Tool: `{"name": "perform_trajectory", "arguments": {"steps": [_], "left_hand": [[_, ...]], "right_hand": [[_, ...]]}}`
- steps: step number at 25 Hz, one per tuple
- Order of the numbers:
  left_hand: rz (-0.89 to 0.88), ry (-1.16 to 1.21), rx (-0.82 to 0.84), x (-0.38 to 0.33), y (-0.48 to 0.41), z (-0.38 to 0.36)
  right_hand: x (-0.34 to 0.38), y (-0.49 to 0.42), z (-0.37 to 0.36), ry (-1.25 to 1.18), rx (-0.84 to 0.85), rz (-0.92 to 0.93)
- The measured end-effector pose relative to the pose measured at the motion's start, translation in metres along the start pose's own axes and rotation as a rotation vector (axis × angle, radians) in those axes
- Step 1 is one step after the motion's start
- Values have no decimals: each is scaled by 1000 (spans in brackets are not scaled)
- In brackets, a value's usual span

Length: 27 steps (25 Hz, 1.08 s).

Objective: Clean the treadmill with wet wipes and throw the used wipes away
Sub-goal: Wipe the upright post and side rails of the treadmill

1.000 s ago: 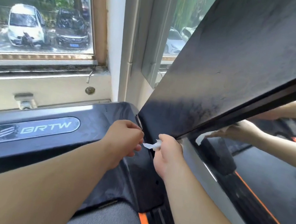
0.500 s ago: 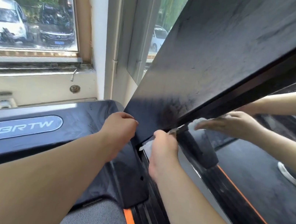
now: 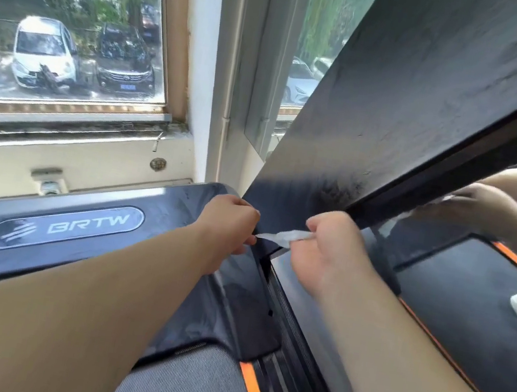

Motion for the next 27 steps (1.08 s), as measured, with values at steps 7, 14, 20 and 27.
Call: {"name": "perform_trajectory", "arguments": {"steps": [7, 14, 20, 27], "left_hand": [[146, 104, 87, 9, 6, -47], [278, 74, 615, 23, 50, -69], [210, 155, 449, 28, 79, 27], [311, 138, 72, 67, 141, 199]], "right_hand": [[6, 62, 34, -109, 174, 23], [-17, 41, 57, -8, 252, -76], [-63, 73, -11, 82, 303, -58], [-135, 186, -98, 427, 856, -146]]}}
Point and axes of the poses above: each hand's wrist, its own y-axis away from the middle knuckle, its own z-axis out of the back of the hand, x = y × z, the point moved 9 cm from there along -y, towards the middle knuckle, and after that the axes turned 6 degrees about -x, right-handed, at the moved point
